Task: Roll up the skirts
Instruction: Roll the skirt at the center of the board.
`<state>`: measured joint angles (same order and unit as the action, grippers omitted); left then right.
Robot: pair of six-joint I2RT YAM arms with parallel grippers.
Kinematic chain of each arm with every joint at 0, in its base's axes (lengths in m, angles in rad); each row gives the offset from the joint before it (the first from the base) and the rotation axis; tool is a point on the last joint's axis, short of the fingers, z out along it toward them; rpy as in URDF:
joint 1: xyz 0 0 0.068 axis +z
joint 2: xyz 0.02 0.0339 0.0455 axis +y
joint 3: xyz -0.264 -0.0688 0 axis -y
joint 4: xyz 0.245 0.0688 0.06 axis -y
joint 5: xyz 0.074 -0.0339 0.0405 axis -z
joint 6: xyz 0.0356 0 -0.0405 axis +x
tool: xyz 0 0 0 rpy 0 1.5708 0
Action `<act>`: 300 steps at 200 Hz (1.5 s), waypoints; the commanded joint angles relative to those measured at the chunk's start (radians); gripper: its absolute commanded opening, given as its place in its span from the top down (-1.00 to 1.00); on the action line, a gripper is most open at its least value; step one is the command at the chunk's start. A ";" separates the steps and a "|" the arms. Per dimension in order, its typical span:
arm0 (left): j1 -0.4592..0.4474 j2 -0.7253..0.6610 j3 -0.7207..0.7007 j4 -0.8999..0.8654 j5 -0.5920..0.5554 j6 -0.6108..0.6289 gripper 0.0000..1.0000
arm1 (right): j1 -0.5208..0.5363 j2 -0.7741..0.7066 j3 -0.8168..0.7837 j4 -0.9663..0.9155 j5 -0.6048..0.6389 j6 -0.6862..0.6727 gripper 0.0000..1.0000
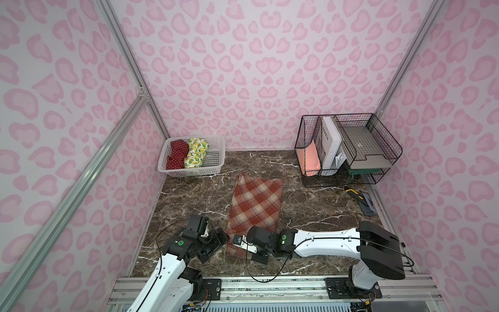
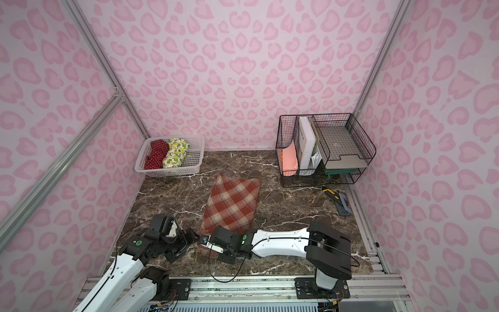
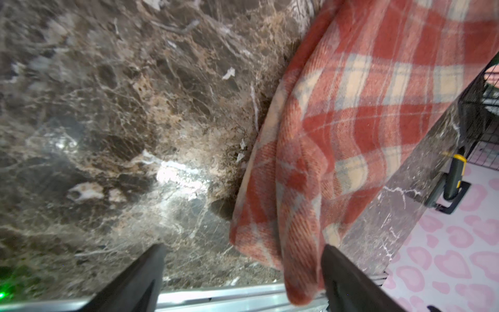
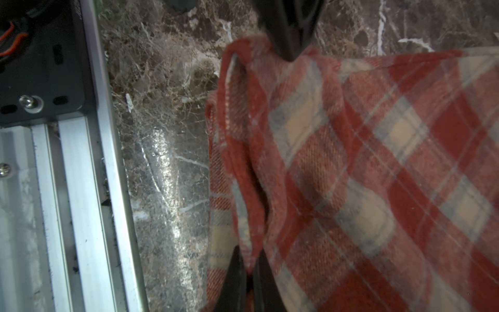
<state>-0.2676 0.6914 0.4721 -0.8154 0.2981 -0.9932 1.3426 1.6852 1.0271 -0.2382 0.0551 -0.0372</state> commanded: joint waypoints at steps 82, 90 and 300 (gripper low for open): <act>-0.174 -0.026 -0.198 0.302 -0.078 -0.307 -0.89 | -0.020 0.034 -0.031 0.006 -0.007 0.020 1.00; -0.211 -0.036 -0.204 0.295 -0.103 -0.327 -0.86 | -0.021 0.036 -0.033 0.013 -0.006 0.024 1.00; -0.400 0.008 -0.188 0.362 -0.374 -0.452 1.00 | -0.004 0.007 -0.047 -0.032 0.019 0.091 0.63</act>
<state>-0.6674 0.6853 0.2466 -0.4210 -0.0093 -1.4883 1.3384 1.7035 0.9771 -0.2073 0.0513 0.0368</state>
